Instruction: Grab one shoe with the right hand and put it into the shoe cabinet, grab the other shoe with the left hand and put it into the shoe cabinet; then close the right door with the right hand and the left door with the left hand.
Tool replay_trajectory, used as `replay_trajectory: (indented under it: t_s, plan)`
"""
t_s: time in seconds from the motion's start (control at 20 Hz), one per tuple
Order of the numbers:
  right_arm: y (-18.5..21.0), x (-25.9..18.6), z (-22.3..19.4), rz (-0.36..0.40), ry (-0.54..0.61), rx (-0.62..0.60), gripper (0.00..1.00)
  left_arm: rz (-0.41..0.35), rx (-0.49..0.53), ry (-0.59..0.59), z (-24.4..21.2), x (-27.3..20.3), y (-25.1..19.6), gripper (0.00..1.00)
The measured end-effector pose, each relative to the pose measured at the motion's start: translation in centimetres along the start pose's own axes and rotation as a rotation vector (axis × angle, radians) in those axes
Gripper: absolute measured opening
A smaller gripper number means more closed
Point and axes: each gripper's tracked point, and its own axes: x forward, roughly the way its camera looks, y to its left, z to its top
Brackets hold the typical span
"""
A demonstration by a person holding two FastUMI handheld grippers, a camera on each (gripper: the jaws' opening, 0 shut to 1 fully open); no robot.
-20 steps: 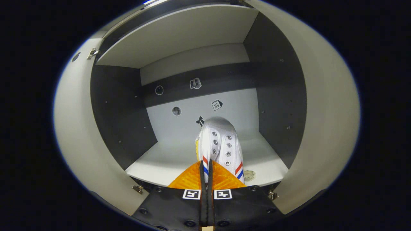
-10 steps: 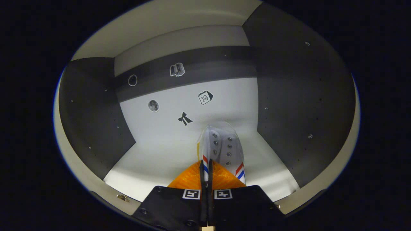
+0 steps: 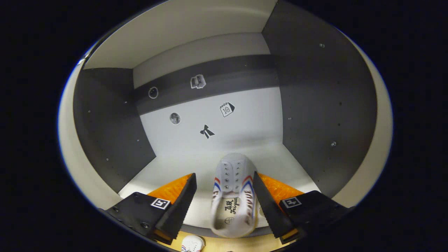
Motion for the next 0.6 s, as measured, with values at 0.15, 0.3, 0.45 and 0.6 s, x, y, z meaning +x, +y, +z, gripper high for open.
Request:
replay_trajectory:
  t_s: [0.15,0.3,0.45,0.6]
  plan:
    - [0.5,-3.8,-1.1,0.053,-0.053,-0.071,0.98,0.005,-0.019,0.017,-0.3,1.8,-1.1,0.94]
    - [0.5,-7.9,-2.3,0.074,-0.114,-0.135,0.98,-0.012,-0.016,0.047,-1.2,3.8,-2.1,0.93]
    - [0.7,-11.5,-3.6,0.097,-0.156,-0.145,0.98,-0.056,0.009,0.109,-3.2,6.5,-2.7,0.94]
    - [0.7,-14.2,-6.0,0.108,-0.143,-0.139,0.98,-0.099,0.012,0.180,-5.7,9.3,-3.1,0.94]
